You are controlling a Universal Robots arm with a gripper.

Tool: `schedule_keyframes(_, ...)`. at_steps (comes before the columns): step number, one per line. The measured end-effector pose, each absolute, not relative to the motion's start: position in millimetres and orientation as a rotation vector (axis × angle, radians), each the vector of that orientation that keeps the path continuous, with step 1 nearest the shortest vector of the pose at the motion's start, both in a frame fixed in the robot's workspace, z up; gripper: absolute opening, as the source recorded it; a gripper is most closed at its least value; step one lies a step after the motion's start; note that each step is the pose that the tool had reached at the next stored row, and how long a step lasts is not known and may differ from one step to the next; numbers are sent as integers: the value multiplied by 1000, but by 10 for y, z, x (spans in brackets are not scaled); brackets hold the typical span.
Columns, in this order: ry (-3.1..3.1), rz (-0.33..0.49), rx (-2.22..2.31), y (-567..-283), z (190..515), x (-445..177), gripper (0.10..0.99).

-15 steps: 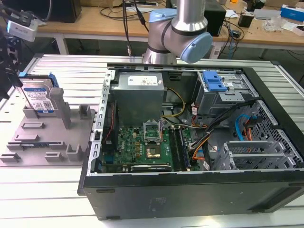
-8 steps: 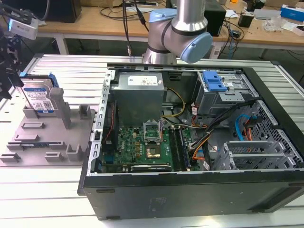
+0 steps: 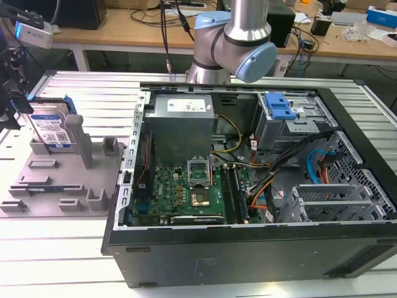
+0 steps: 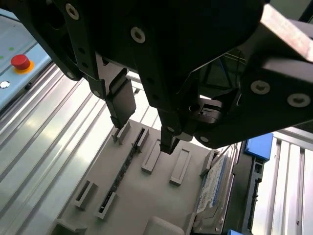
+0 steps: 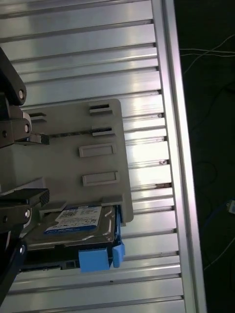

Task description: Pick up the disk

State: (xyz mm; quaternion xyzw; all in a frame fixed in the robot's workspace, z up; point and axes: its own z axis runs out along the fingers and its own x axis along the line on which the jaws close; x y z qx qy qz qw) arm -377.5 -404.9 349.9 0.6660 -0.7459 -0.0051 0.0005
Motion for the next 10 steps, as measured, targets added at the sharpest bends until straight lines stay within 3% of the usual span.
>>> schedule_keyframes(10, -2306, -16, 2132, -3986, 3499, -3773, 482)
